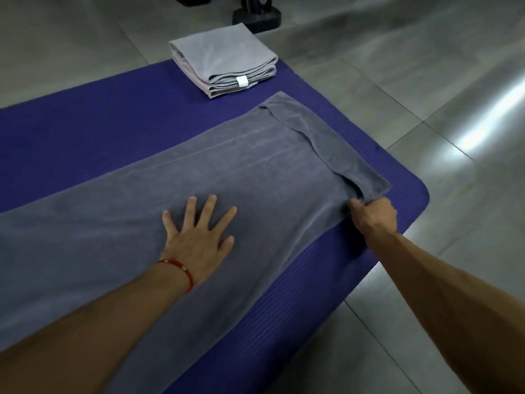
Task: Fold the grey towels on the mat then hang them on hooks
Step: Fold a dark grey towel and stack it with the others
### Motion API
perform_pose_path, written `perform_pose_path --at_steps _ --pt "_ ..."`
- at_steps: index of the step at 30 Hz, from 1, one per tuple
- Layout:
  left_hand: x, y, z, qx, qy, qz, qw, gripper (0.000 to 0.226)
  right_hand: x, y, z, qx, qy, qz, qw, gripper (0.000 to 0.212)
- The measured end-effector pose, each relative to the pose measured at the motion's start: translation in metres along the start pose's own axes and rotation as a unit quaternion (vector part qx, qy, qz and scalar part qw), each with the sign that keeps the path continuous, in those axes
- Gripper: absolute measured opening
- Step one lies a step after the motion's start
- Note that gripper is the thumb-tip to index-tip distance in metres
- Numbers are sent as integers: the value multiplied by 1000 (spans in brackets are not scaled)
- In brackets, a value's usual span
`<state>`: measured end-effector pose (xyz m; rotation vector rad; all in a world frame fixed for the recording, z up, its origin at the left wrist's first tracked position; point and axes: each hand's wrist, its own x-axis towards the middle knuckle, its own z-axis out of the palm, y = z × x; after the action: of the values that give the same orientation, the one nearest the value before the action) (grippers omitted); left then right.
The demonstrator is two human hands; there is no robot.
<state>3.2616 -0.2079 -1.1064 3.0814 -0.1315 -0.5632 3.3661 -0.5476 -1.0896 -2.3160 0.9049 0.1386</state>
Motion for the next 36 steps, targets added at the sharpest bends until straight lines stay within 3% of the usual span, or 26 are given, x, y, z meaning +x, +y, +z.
perform_pose_path --at_steps 4,8,13,16,21,24,32,34,36 --pt "9 4 -16 67 37 -6 997 69 0 9 -19 -39 8 -16 999 40" --pt "53 -11 -38 70 109 -24 991 63 6 -12 -10 -102 103 -154 977 39" --pt "88 -38 -13 3 103 -83 991 64 30 -90 35 -196 24 -368 909 26" --pt "85 -40 -5 -16 129 -87 988 63 43 -154 74 -213 -9 -439 873 30" --pt "85 -40 -11 3 123 -86 989 66 67 -245 118 -266 -31 -482 834 44" --pt "85 -39 -14 -2 113 -89 990 66 84 -280 130 -340 -72 -506 790 54" --pt "83 -39 -20 -32 151 -81 985 64 118 -319 127 -390 -156 -531 736 26" --pt "82 -39 -20 -35 166 -87 982 64 117 -326 120 -378 -156 -529 744 21" --pt "82 -38 -21 -38 169 -94 980 63 119 -329 116 -342 -108 -515 778 18"
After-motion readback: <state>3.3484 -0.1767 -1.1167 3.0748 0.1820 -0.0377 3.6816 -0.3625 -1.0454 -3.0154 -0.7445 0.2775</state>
